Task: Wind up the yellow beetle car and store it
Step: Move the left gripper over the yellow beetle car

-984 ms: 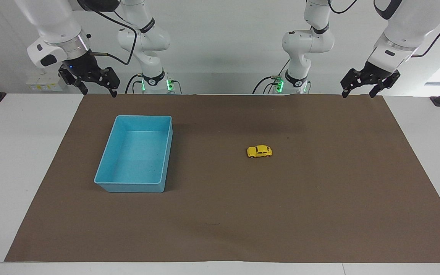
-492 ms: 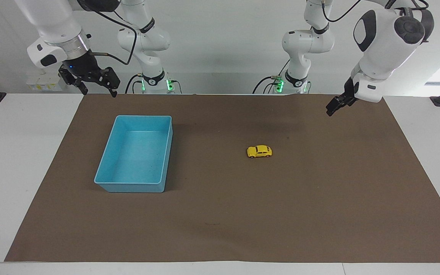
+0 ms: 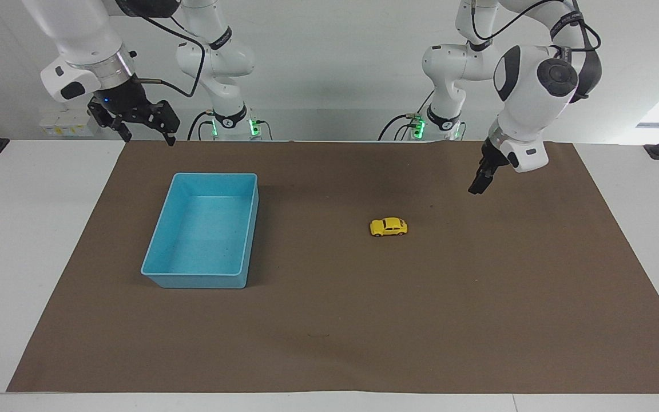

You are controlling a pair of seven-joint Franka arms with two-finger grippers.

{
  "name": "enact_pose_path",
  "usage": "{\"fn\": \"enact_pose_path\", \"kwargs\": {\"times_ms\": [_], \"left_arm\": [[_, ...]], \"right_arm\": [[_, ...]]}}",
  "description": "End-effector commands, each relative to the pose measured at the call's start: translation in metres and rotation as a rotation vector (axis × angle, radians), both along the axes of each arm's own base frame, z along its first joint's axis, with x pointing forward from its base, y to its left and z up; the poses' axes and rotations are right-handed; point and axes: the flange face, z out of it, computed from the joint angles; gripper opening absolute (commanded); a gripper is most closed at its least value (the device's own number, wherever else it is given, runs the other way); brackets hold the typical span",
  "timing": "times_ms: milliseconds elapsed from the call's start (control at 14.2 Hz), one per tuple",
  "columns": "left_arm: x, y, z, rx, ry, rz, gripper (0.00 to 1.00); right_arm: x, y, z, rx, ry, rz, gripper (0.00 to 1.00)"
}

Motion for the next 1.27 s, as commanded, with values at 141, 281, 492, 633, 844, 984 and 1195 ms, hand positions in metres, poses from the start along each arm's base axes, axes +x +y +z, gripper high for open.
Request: {"fn": "enact_pose_path", "kwargs": {"times_ms": [141,281,492,633,844,984,1195], "left_arm": [[-0.001,-0.024,-0.028,-0.044,-0.019,0.435,1.0],[0.002,-0.06,-0.052,-0.039,-0.034,0.573,1.0],[0.003,-0.112,-0.082,-0.064,-0.077,0.646,1.0],[0.001,-0.141,-0.106,-0.076,-0.091,0.661,1.0],[-0.006,-0.166,-0.134,-0.076,-0.093,0.64,1.0],[-0.014,-0.169,-0.143,-0.081,-0.101,0.631,1.0],[-0.026,-0.181,-0.17,-0.069,-0.093,0.628,1.0]], "right_arm": [[-0.002,-0.003,0.003,0.01,-0.014,0.019,1.0],[-0.002,-0.003,0.003,0.009,-0.014,0.019,1.0],[-0.002,-0.003,0.003,0.01,-0.014,0.019,1.0],[-0.002,-0.003,0.003,0.009,-0.014,0.019,1.0],[-0.002,-0.003,0.003,0.01,-0.014,0.019,1.0],[-0.002,-0.003,0.002,0.01,-0.011,0.019,1.0],[-0.002,-0.003,0.003,0.01,-0.012,0.019,1.0]]}}
